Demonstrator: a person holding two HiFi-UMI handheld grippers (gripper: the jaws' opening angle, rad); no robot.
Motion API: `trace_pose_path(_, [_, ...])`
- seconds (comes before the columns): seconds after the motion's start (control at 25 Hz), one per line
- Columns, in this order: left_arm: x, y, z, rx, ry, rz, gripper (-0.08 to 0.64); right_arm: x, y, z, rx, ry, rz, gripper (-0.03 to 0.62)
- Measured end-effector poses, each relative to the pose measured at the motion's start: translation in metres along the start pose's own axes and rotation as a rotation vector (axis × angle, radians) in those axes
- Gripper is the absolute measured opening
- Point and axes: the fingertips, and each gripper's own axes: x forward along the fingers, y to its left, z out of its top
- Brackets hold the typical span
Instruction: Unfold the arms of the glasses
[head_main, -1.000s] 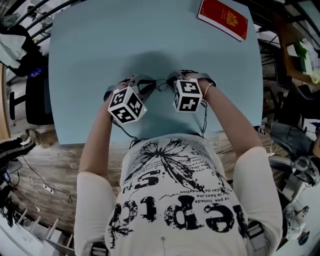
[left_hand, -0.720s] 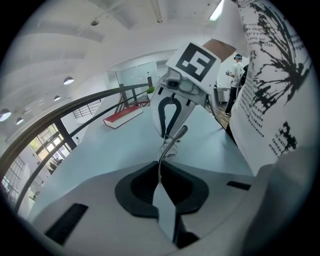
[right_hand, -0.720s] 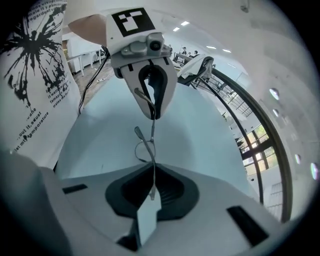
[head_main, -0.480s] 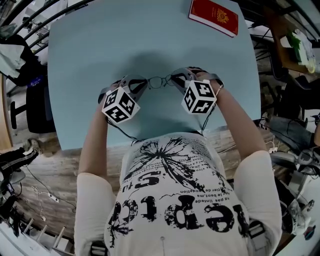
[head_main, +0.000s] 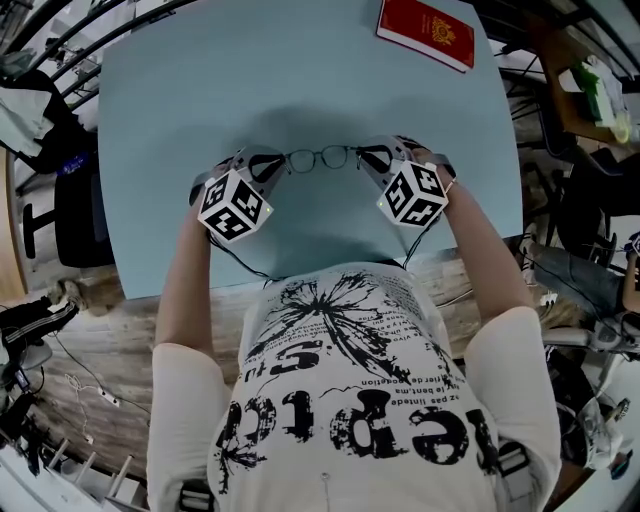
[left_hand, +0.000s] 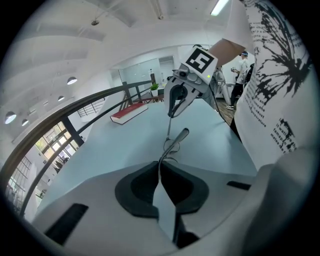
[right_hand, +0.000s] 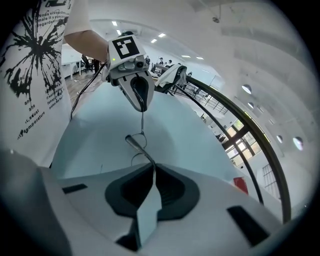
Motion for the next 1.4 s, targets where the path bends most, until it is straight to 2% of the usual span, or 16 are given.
trace_pose_path(0.2, [0.003, -0.006, -0.004, -0.011, 0.005, -0.010, 0.031, 0.005, 0.007, -0.007, 0.016, 0.014, 0.014, 0.028])
trace_pose_path(0.6, [0.006, -0.007, 0.002, -0.038, -0.005, 0.007, 0.031, 0.006, 0.008, -0.001, 0.065, -0.012, -0.009, 0.031])
trace_pose_path(0.64, [0.006, -0.009, 0.003, -0.041, -0.003, 0.000, 0.059, 0.006, 0.007, 0.000, 0.071, -0.012, -0.013, 0.033])
trace_pose_path(0.68, [0.007, -0.010, 0.003, -0.046, -0.004, -0.007, 0.118, 0.006, 0.007, 0.000, 0.078, -0.013, -0.012, 0.047])
trace_pose_path(0.72, [0.006, -0.011, 0.004, -0.054, -0.008, -0.010, 0.139, 0.007, 0.007, 0.001, 0.085, -0.014, -0.009, 0.084])
trace_pose_path(0.76, [0.005, -0.011, 0.004, -0.061, -0.016, -0.008, 0.145, 0.006, 0.008, 0.002, 0.093, -0.015, -0.008, 0.127])
trace_pose_path(0.84, [0.000, -0.011, 0.004, -0.075, -0.036, 0.010, 0.164, 0.003, 0.008, 0.005, 0.105, -0.022, -0.022, 0.166])
trace_pose_path(1.08, [-0.032, -0.016, 0.010, -0.119, -0.128, 0.109, 0.181, -0.019, 0.014, 0.018, 0.206, -0.047, -0.156, 0.170])
trace_pose_path(1.24, [-0.065, -0.028, 0.015, -0.179, -0.225, 0.197, 0.179, -0.037, 0.026, 0.020, 0.369, -0.039, -0.292, 0.159])
trace_pose_path(1.32, [-0.086, -0.033, 0.020, -0.206, -0.286, 0.263, 0.173, -0.051, 0.034, 0.022, 0.485, -0.052, -0.372, 0.097])
trace_pose_path(1.4, [-0.107, -0.036, 0.026, -0.236, -0.351, 0.322, 0.118, -0.064, 0.041, 0.031, 0.586, -0.104, -0.433, 0.038])
